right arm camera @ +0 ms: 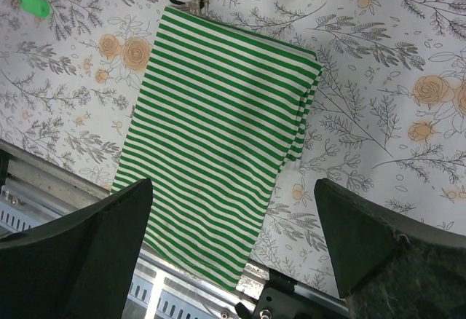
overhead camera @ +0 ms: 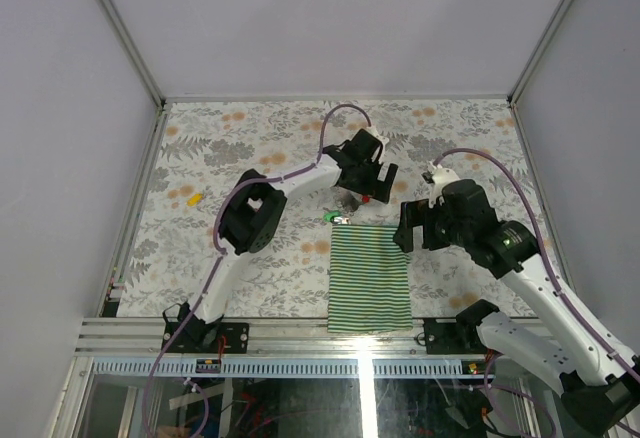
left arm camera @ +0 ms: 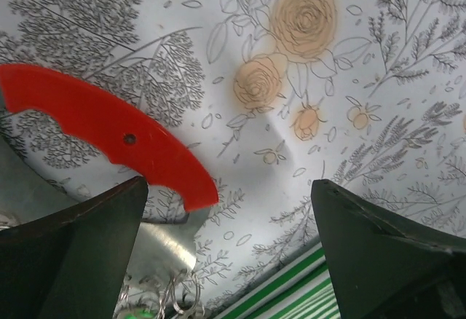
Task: Put the keys on the keyring
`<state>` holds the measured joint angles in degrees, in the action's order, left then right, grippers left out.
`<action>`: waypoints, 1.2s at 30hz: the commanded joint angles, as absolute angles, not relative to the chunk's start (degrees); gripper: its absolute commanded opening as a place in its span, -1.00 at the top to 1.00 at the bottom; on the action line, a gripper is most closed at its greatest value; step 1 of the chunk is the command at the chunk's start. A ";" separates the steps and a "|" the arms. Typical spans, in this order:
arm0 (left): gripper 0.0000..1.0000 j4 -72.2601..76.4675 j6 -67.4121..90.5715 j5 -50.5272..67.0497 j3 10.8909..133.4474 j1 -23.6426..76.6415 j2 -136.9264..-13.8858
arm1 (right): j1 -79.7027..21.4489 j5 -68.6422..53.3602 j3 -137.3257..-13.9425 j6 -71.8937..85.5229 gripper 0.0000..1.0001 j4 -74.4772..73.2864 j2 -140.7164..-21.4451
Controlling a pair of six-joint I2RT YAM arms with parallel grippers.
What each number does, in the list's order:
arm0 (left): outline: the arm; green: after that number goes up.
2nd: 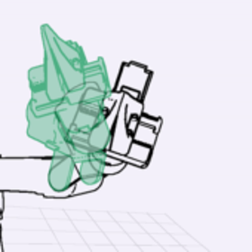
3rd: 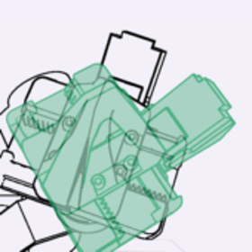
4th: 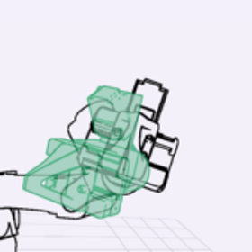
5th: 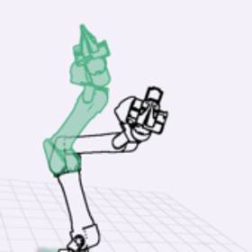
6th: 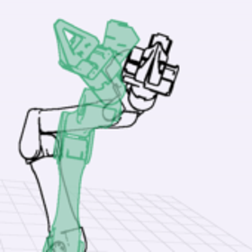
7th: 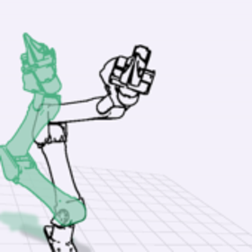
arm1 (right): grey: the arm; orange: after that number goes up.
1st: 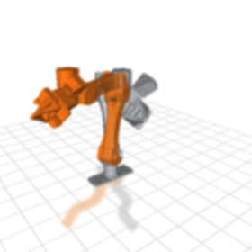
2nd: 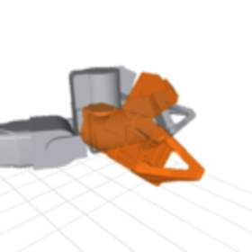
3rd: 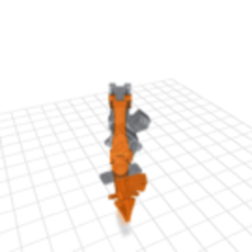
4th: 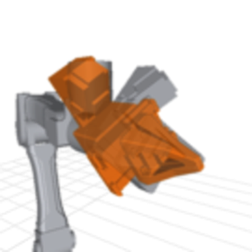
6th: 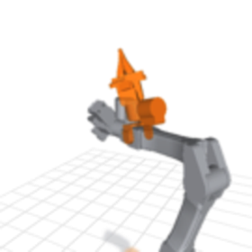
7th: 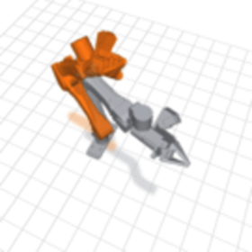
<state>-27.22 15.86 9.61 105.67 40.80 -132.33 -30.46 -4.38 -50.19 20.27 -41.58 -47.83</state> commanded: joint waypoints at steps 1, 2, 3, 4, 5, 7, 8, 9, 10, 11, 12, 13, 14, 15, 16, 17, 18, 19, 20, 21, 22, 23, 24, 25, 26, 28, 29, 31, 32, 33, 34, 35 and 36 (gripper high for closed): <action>-0.96 -25.97 17.12 12.05 107.96 41.31 -130.63 | -30.16 -1.76 -50.31 22.48 -0.99 -41.75 -46.07; -0.96 -25.52 16.87 11.31 107.19 41.33 -128.84 | -30.15 -1.10 -50.33 22.83 -0.99 -41.22 -45.84; -0.96 -24.90 16.55 10.65 106.21 41.34 -126.84 | -30.15 -0.68 -50.14 23.19 -0.99 -40.55 -45.46; -0.96 -24.30 16.19 10.00 105.00 41.25 -124.72 | -30.15 -0.03 -49.98 23.47 -1.00 -39.84 -45.28; -0.97 -23.70 15.80 9.35 103.82 41.22 -122.39 | -30.15 0.60 -49.81 23.74 -1.00 -39.18 -45.16; -0.97 -22.42 14.93 8.49 100.54 41.19 -117.55 | -30.18 1.80 -49.62 24.13 -0.99 -38.18 -45.25; -0.97 -22.14 14.60 7.67 98.67 41.27 -114.50 | -30.16 2.41 -49.66 24.17 -0.99 -37.89 -45.51; -0.97 -21.84 14.33 7.08 96.36 41.18 -112.45 | -30.19 2.95 -49.82 24.31 -0.99 -37.73 -46.13; -0.97 -21.54 14.06 6.49 93.94 41.22 -110.19 | -30.17 3.39 -50.15 24.50 -0.98 -37.77 -46.59; -0.97 -21.05 13.91 5.79 90.96 41.18 -108.15 | -30.17 3.66 -50.40 24.47 -0.98 -37.83 -47.13; -0.97 -20.63 13.76 5.27 88.25 41.14 -106.33 | -30.15 3.70 -50.71 24.44 -0.97 -37.93 -47.64; -0.96 -20.26 13.49 5.14 85.27 41.11 -104.72 | -30.15 3.48 -50.87 24.50 -0.97 -38.01 -48.22; -0.94 -19.74 13.19 5.41 82.42 41.10 -103.46 | -30.19 2.98 -50.94 24.52 -0.94 -37.98 -48.64; -0.91 -19.16 12.88 6.15 80.03 40.91 -102.32 | -30.15 2.08 -50.83 24.51 -0.92 -37.86 -48.99; -0.86 -18.18 12.65 7.32 77.37 40.74 -101.28 | -30.17 1.09 -50.69 24.56 -0.89 -37.70 -49.39; -0.82 -16.71 12.44 8.77 74.97 40.48 -100.23 | -30.16 0.04 -50.53 24.54 -0.86 -37.56 -49.70; -0.79 -15.35 12.26 10.13 72.65 40.17 -99.32 | -30.15 -0.83 -50.39 24.54 -0.83 -37.64 -50.13; -0.74 -14.16 12.14 11.05 70.90 39.76 -98.76 | -30.15 -1.75 -50.26 24.52 -0.79 -37.70 -50.43; -0.69 -13.28 12.05 11.71 69.87 39.25 -98.55 | -30.15 -2.53 -50.28 24.52 -0.76 -37.77 -50.77; -0.61 -12.58 11.92 12.33 69.16 38.60 -98.69 | -30.20 -3.03 -50.21 24.50 -0.73 -37.93 -50.90; -0.54 -12.23 11.87 12.73 68.86 37.94 -99.03 | -30.15 -3.49 -50.14 24.50 -0.69 -38.01 -50.94; -0.47 -11.89 11.82 13.46 68.86 37.14 -99.52 | -30.17 -3.78 -50.16 24.58 -0.66 -38.09 -50.87; -0.41 -11.38 11.64 14.56 68.91 36.24 -100.02 | -30.15 -4.01 -49.98 24.65 -0.64 -38.20 -50.70; -0.36 -10.96 11.53 15.38 69.02 35.50 -100.61 | -30.18 -4.10 -49.89 24.69 -0.63 -38.34 -50.45; -0.33 -10.47 11.52 15.83 69.12 34.79 -101.02 | -30.15 -4.13 -49.79 24.77 -0.62 -38.51 -50.16; -0.27 -9.01 11.71 16.77 69.09 33.30 -101.59 | -30.15 -4.06 -49.47 24.88 -0.60 -38.74 -49.62; -0.23 -8.19 11.89 17.38 69.10 32.80 -101.93 | -30.16 -4.07 -49.29 24.87 -0.59 -38.82 -49.43; -0.13 -6.79 12.10 18.62 69.43 31.92 -102.91 | -30.15 -4.09 -48.99 24.96 -0.56 -39.00 -49.16; -0.07 -6.52 12.08 19.31 69.96 31.64 -103.64 | -30.15 -4.20 -48.84 24.96 -0.54 -39.02 -49.16; -0.01 -6.55 11.94 19.66 70.69 31.56 -104.98 | -30.15 -4.33 -48.86 24.88 -0.51 -39.02 -49.13; 0.03 -6.85 11.76 19.92 71.55 31.49 -105.97 | -30.15 -4.51 -48.84 24.87 -0.50 -39.02 -49.21; 0.05 -7.09 11.51 20.21 72.22 31.45 -106.83 | -30.15 -4.63 -48.87 24.82 -0.48 -39.02 -49.26; 0.06 -7.26 11.32 20.26 72.94 31.46 -107.66 | -30.19 -4.65 -48.87 24.71 -0.48 -39.07 -49.30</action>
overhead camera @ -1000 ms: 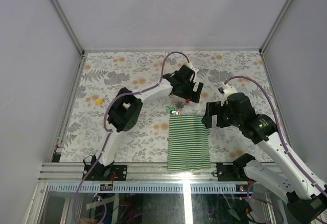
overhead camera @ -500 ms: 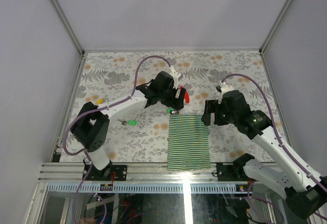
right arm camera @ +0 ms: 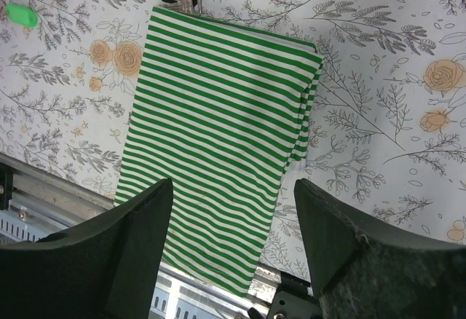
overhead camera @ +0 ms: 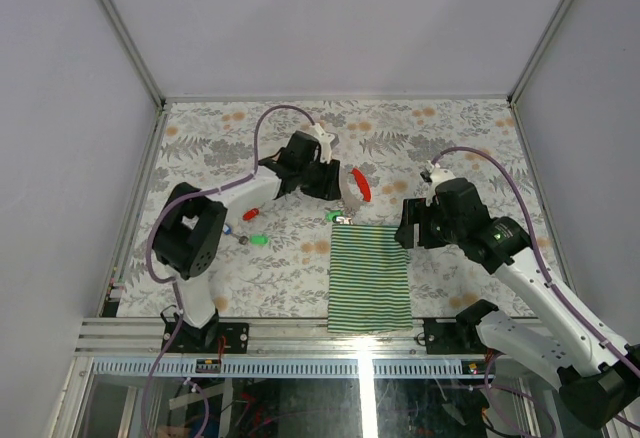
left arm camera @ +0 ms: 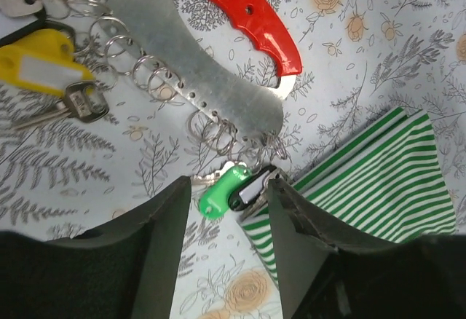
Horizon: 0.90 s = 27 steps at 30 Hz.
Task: Put the keys on the keyring
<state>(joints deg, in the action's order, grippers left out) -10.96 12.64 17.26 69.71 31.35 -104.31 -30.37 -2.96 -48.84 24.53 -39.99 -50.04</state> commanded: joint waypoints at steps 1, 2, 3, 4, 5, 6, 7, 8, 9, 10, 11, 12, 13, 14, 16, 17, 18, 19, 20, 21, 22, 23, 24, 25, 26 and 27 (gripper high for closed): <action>0.07 -7.37 11.26 20.10 73.55 31.46 -108.34 | -30.20 -4.66 -48.91 24.63 -0.46 -39.15 -49.37; 0.07 -7.44 11.17 20.04 73.97 31.41 -108.95 | -30.21 -4.68 -48.95 24.58 -0.46 -39.12 -49.47; 0.07 -7.59 11.09 19.93 74.31 31.34 -109.40 | -30.17 -4.66 -48.89 24.41 -0.45 -39.16 -49.60; 0.07 -7.68 11.01 19.89 74.66 31.30 -109.91 | -30.15 -4.71 -48.87 24.36 -0.44 -39.18 -49.57; 0.07 -7.75 10.99 19.83 74.88 31.14 -110.43 | -30.15 -4.70 -48.79 24.33 -0.44 -39.20 -49.68; 0.07 -7.74 11.01 19.95 74.96 31.05 -110.74 | -30.16 -4.74 -48.66 24.39 -0.43 -39.12 -49.66; 0.08 -7.78 11.07 19.99 75.17 30.93 -111.13 | -30.19 -4.75 -48.54 24.35 -0.43 -39.05 -49.66; 0.09 -7.85 11.07 20.00 75.27 30.87 -111.53 | -30.20 -4.82 -48.45 24.35 -0.42 -38.95 -49.72; 0.11 -8.01 11.03 20.05 75.56 30.81 -112.02 | -30.15 -4.90 -48.39 24.35 -0.42 -38.86 -49.74; 0.12 -8.14 10.99 20.00 75.80 30.84 -112.46 | -30.15 -5.04 -48.35 24.27 -0.42 -38.78 -49.82; 0.13 -8.17 10.99 19.97 75.91 30.85 -112.85 | -30.15 -5.13 -48.27 24.28 -0.41 -38.76 -49.90; 0.14 -8.25 10.99 19.93 76.02 30.87 -113.21 | -30.16 -5.18 -48.25 24.26 -0.41 -38.77 -49.92; 0.14 -8.24 10.99 19.87 76.04 30.85 -113.47 | -30.15 -5.25 -48.21 24.17 -0.41 -38.75 -49.99; 0.14 -8.19 10.99 19.85 76.07 30.87 -113.71 | -30.16 -5.20 -48.22 24.17 -0.41 -38.73 -50.03; 0.13 -8.26 11.07 19.81 76.13 30.89 -114.02 | -30.20 -5.19 -48.24 24.17 -0.40 -38.67 -50.01; 0.13 -8.26 11.01 19.79 76.07 30.85 -114.16 | -30.18 -5.19 -48.18 24.17 -0.40 -38.67 -50.01; 0.12 -8.26 11.07 19.70 76.03 30.81 -114.33 | -30.15 -5.21 -48.24 24.10 -0.39 -38.60 -50.01; 0.12 -8.26 11.07 19.61 76.07 30.86 -114.41 | -30.15 -5.19 -48.25 24.12 -0.39 -38.61 -50.05; 0.12 -8.34 11.06 19.66 76.03 30.87 -114.60 | -30.15 -5.25 -48.25 24.17 -0.39 -38.59 -50.09; 0.12 -8.35 11.05 19.68 76.10 30.85 -114.75 | -30.15 -5.34 -48.25 24.17 -0.38 -38.51 -50.10; 0.12 -8.35 11.07 20.00 76.11 30.82 -115.02 | -30.15 -5.36 -48.28 24.13 -0.39 -38.50 -50.10; 0.12 -8.31 11.14 20.24 76.17 30.85 -115.11 | -30.15 -5.36 -48.22 24.16 -0.38 -38.52 -50.14; 0.12 -8.19 11.20 20.60 76.14 30.85 -115.32 | -30.16 -5.42 -48.29 24.08 -0.38 -38.51 -50.13; 0.13 -8.06 11.31 20.88 76.12 30.85 -115.53 | -30.15 -5.43 -48.24 24.10 -0.38 -38.57 -50.12; 0.13 -7.93 11.41 21.20 76.07 30.83 -115.66 | -30.15 -5.40 -48.25 24.08 -0.38 -38.58 -50.10; 0.14 -7.84 11.50 21.45 76.06 30.89 -115.84 | -30.15 -5.37 -48.30 24.13 -0.37 -38.58 -50.10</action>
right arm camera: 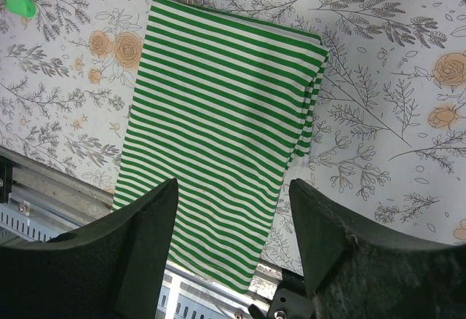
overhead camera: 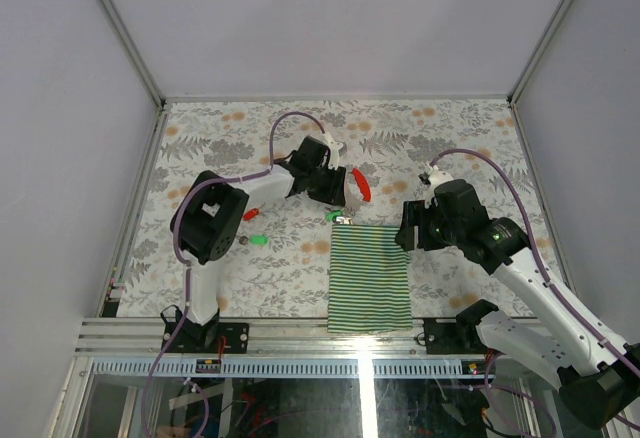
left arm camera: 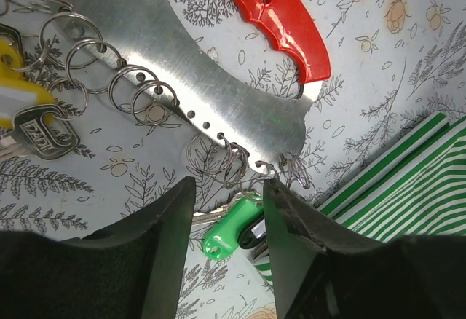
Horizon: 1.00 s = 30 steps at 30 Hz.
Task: Put the keys on the keyring
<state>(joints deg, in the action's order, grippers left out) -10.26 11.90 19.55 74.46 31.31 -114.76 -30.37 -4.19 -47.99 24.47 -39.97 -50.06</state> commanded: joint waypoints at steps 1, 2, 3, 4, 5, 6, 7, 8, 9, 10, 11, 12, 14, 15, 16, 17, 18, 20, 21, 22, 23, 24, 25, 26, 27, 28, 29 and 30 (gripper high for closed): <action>0.16 -7.70 11.63 21.63 75.97 30.85 -115.98 | -30.15 -5.36 -48.21 24.09 -0.37 -38.58 -50.12; 0.17 -7.59 11.75 21.58 75.88 30.86 -116.14 | -30.17 -5.36 -48.12 24.08 -0.37 -38.58 -50.08; 0.18 -7.44 11.82 21.77 75.81 30.85 -116.20 | -30.16 -5.41 -48.09 24.14 -0.37 -38.58 -50.02; 0.19 -7.32 11.86 21.84 75.73 30.87 -116.25 | -30.15 -5.44 -48.02 24.19 -0.36 -38.58 -50.07; 0.20 -7.17 11.92 21.88 75.62 30.85 -116.32 | -30.16 -5.49 -48.03 24.17 -0.36 -38.52 -50.09; 0.21 -7.00 12.03 21.96 75.60 30.85 -116.36 | -30.15 -5.53 -47.97 24.15 -0.36 -38.50 -50.10; 0.22 -6.91 12.04 22.09 75.59 30.86 -116.44 | -30.19 -5.60 -47.99 24.11 -0.35 -38.50 -50.17; 0.23 -6.75 12.11 22.25 75.60 30.85 -116.51 | -30.15 -5.63 -47.99 24.09 -0.35 -38.50 -50.23; 0.25 -6.62 12.18 22.24 75.63 30.85 -116.62 | -30.16 -5.67 -47.99 24.04 -0.35 -38.50 -50.27; 0.28 -6.52 12.28 22.31 75.68 30.85 -116.75 | -30.20 -5.71 -47.99 24.08 -0.34 -38.50 -50.31; 0.32 -6.51 12.30 22.48 75.80 30.85 -116.94 | -30.16 -5.71 -47.99 24.08 -0.34 -38.50 -50.28; 0.35 -6.69 12.30 22.65 76.03 30.84 -117.16 | -30.15 -5.73 -47.98 24.02 -0.34 -38.50 -50.34; 0.38 -6.87 12.30 22.84 76.36 30.88 -117.49 | -30.15 -5.70 -47.89 24.02 -0.33 -38.41 -50.40; 0.40 -6.78 12.37 22.88 76.37 30.81 -117.51 | -30.16 -5.71 -47.90 24.02 -0.33 -38.41 -50.46; 0.40 -6.63 12.46 22.99 76.43 30.84 -117.51 | -30.17 -5.71 -47.90 24.00 -0.33 -38.41 -50.48; 0.43 -6.52 12.54 23.14 76.43 30.85 -117.51 | -30.15 -5.71 -47.90 23.95 -0.33 -38.35 -50.48; 0.45 -6.44 12.57 23.31 76.49 30.89 -117.51 | -30.19 -5.71 -47.90 23.94 -0.33 -38.32 -50.57; 0.54 -6.24 12.73 23.74 76.80 30.86 -117.62 | -30.15 -5.73 -47.89 23.87 -0.32 -38.32 -50.61; 0.60 -6.54 12.82 23.91 77.17 30.89 -117.79 | -30.15 -5.72 -47.92 23.90 -0.32 -38.36 -50.64; 0.65 -6.97 12.75 23.92 77.63 30.86 -118.05 | -30.21 -5.78 -47.88 23.91 -0.31 -38.33 -50.69; 0.70 -7.24 12.75 23.91 78.02 30.85 -118.24 | -30.20 -5.80 -47.85 23.86 -0.31 -38.32 -50.71; 0.75 -7.41 12.74 23.85 78.23 30.85 -118.29 | -30.15 -5.80 -47.89 23.90 -0.31 -38.29 -50.73; 0.80 -7.63 12.67 23.73 78.31 30.85 -118.14 | -30.17 -5.80 -47.89 23.91 -0.30 -38.20 -50.73; 0.85 -7.66 12.58 23.80 78.44 30.85 -117.97 | -30.15 -5.88 -47.89 23.91 -0.30 -38.15 -50.73; 0.90 -7.65 12.53 23.83 78.41 30.85 -117.62 | -30.15 -5.89 -47.92 23.91 -0.30 -38.15 -50.80; 0.97 -7.65 12.49 23.83 78.47 30.85 -117.23 | -30.17 -5.89 -47.95 23.91 -0.29 -38.14 -50.82; 1.00 -7.60 12.44 23.81 78.44 30.83 -116.77 | -30.15 -5.89 -47.91 23.90 -0.29 -38.16 -50.80; 1.00 -7.56 12.40 23.72 78.40 30.85 -116.27 | -30.17 -5.89 -47.95 23.93 -0.28 -38.07 -50.80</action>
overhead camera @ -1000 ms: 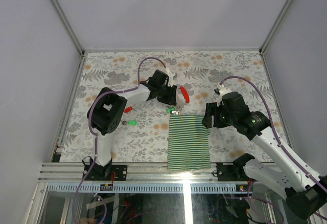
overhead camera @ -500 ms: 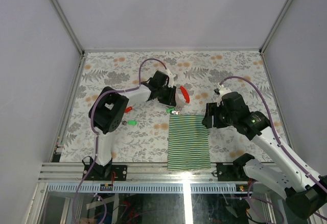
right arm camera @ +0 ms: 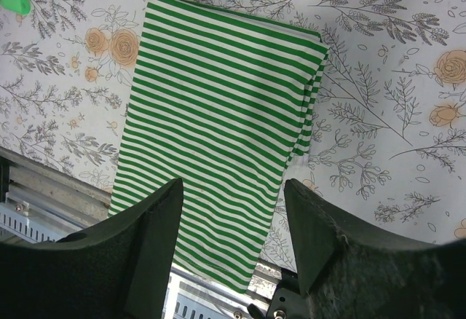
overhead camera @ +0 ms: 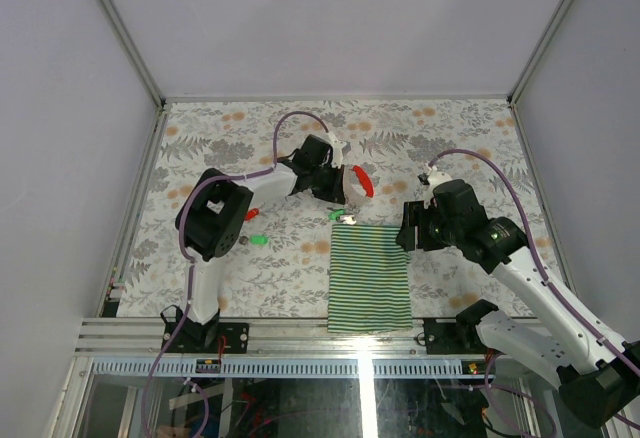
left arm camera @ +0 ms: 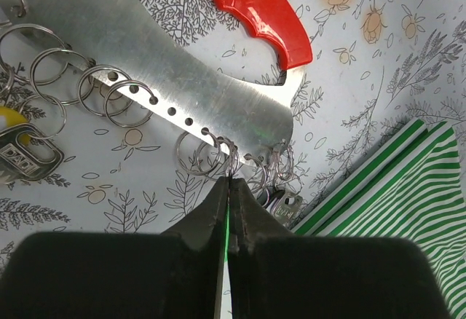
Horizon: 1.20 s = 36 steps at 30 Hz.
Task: Put the keys on the keyring
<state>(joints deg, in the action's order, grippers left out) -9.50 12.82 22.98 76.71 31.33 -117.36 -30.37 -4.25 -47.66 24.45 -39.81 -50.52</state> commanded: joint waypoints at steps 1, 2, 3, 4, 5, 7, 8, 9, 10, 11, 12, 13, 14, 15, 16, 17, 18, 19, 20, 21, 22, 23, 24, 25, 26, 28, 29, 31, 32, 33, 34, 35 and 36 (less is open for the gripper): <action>1.00 -7.52 12.25 23.61 78.50 30.85 -115.76 | -30.15 -5.89 -47.91 23.84 -0.28 -38.06 -50.92; 1.00 -7.48 12.10 23.58 78.55 30.85 -115.24 | -30.15 -5.88 -47.81 23.81 -0.28 -38.06 -50.91; 1.00 -7.54 11.94 23.49 78.49 30.89 -114.71 | -30.15 -5.98 -47.80 23.83 -0.28 -38.03 -50.95; 1.00 -7.56 11.76 23.48 78.59 30.86 -114.18 | -30.15 -5.98 -47.81 23.81 -0.28 -37.98 -50.96; 1.00 -7.68 11.58 23.42 78.64 30.85 -113.73 | -30.16 -5.98 -47.74 23.74 -0.28 -38.01 -50.89; 1.00 -7.89 11.28 23.23 78.58 30.85 -112.85 | -30.19 -5.98 -47.62 23.73 -0.27 -37.85 -50.95; 1.00 -7.95 11.07 23.28 78.65 30.83 -112.43 | -30.16 -5.98 -47.59 23.73 -0.27 -37.73 -50.97; 1.00 -8.06 10.89 23.28 78.54 30.85 -111.95 | -30.17 -5.98 -47.55 23.65 -0.27 -37.64 -50.98; 1.00 -8.08 10.70 23.21 78.42 30.82 -111.50 | -30.17 -5.98 -47.51 23.60 -0.27 -37.58 -51.00; 1.00 -8.09 10.53 23.14 78.22 30.85 -110.97 | -30.15 -5.98 -47.47 23.58 -0.27 -37.47 -51.07; 1.00 -8.09 10.40 23.00 78.03 30.84 -110.15 | -30.15 -5.93 -47.41 23.48 -0.26 -37.38 -51.06; 1.00 -8.09 10.23 22.72 77.86 30.85 -109.60 | -30.16 -5.85 -47.30 23.35 -0.26 -37.36 -51.06; 1.00 -8.10 10.08 22.56 77.62 30.93 -109.00 | -30.16 -5.70 -47.28 23.30 -0.26 -37.33 -51.11; 1.00 -8.22 9.88 22.36 77.47 30.90 -108.48 | -30.15 -5.40 -47.36 23.17 -0.26 -37.27 -51.07; 1.00 -8.39 9.71 22.20 77.44 30.86 -108.08 | -30.15 -5.04 -47.51 23.14 -0.26 -37.20 -51.00; 1.00 -8.62 9.55 22.10 77.43 30.87 -107.65 | -30.16 -4.44 -47.62 23.04 -0.26 -36.88 -50.81; 1.00 -9.00 9.39 21.94 77.48 30.86 -107.32 | -30.15 -3.85 -47.63 23.03 -0.26 -36.50 -50.42; 1.00 -9.23 9.33 21.86 77.54 30.85 -106.84 | -30.20 -3.03 -47.67 23.07 -0.26 -35.91 -49.92; 1.00 -9.49 9.25 21.74 77.52 30.88 -106.43 | -30.15 -2.29 -47.65 23.08 -0.26 -35.25 -49.27; 1.00 -9.76 9.23 21.57 77.52 30.90 -105.91 | -30.17 -1.57 -47.44 23.19 -0.26 -34.30 -48.61; 1.00 -10.04 9.15 21.37 77.52 30.91 -105.37 | -30.18 -1.02 -47.28 23.34 -0.27 -33.29 -47.95; 1.00 -10.40 9.14 21.22 77.56 30.86 -104.85 | -30.15 -0.51 -46.98 23.51 -0.28 -32.35 -47.29; 1.00 -10.63 9.14 20.97 77.59 30.81 -104.37 | -30.16 -0.16 -46.56 23.59 -0.29 -31.43 -46.60; 1.00 -11.02 9.14 20.74 77.55 30.85 -103.84 | -30.15 0.16 -46.21 23.79 -0.29 -30.75 -46.08; 1.00 -11.47 9.10 20.59 77.58 30.81 -103.33 | -30.15 0.55 -45.48 24.14 -0.29 -29.79 -45.42; 1.00 -11.68 9.35 20.38 77.33 30.85 -102.22 | -30.17 0.87 -44.18 24.59 -0.28 -27.43 -43.47; 1.00 -11.81 9.54 20.26 77.11 30.87 -101.54 | -30.15 0.77 -43.72 24.59 -0.28 -26.13 -42.82; 1.00 -11.87 9.94 20.00 76.61 30.97 -100.17 | -30.16 0.10 -43.43 24.32 -0.28 -25.15 -41.82; 1.00 -11.87 10.26 19.98 76.26 31.00 -99.13 | -30.15 -0.28 -43.42 24.13 -0.29 -24.81 -41.52; 1.00 -11.84 10.59 20.03 75.99 31.00 -98.37 | -30.15 -0.75 -43.37 23.90 -0.29 -24.45 -41.19; 1.00 -11.79 10.88 20.05 75.70 31.07 -97.69 | -30.15 -1.46 -43.32 23.63 -0.28 -24.16 -41.00; 1.00 -11.78 11.20 19.85 75.48 31.17 -96.95 | -30.18 -2.40 -43.29 23.01 -0.28 -23.80 -40.70; 1.00 -11.80 11.57 19.54 75.25 31.34 -96.24 | -30.15 -3.17 -43.10 22.67 -0.27 -23.33 -40.41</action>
